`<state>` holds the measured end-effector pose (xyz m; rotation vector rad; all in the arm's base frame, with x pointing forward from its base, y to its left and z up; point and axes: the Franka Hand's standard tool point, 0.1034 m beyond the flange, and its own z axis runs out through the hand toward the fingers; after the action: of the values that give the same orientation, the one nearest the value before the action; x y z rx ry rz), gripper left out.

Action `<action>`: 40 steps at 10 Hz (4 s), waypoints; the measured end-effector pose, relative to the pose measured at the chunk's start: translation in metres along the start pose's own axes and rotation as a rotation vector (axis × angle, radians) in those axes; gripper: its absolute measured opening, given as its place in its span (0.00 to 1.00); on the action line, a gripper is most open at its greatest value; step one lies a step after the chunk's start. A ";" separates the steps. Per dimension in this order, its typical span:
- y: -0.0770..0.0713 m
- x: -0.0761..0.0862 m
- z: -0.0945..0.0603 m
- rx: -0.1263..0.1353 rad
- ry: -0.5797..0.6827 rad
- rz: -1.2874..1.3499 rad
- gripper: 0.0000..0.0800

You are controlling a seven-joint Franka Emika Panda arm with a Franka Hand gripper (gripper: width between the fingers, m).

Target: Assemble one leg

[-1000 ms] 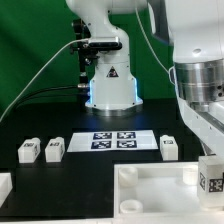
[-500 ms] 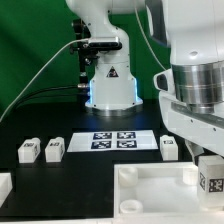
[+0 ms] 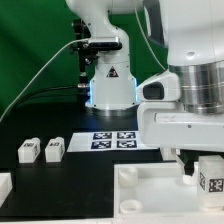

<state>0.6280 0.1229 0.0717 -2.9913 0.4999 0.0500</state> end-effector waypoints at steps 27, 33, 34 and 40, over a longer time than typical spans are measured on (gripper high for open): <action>-0.007 0.002 0.000 0.018 0.000 0.239 0.81; 0.003 0.008 -0.001 -0.037 0.022 -0.286 0.81; 0.003 0.009 -0.001 -0.037 0.022 -0.291 0.66; 0.003 0.010 -0.004 -0.025 0.022 0.430 0.37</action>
Offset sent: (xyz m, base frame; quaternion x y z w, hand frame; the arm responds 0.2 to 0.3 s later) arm 0.0000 0.0000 0.0000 0.0000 0.0000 0.0000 1.0000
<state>0.6363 0.1169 0.0753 -2.8504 1.1404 0.0584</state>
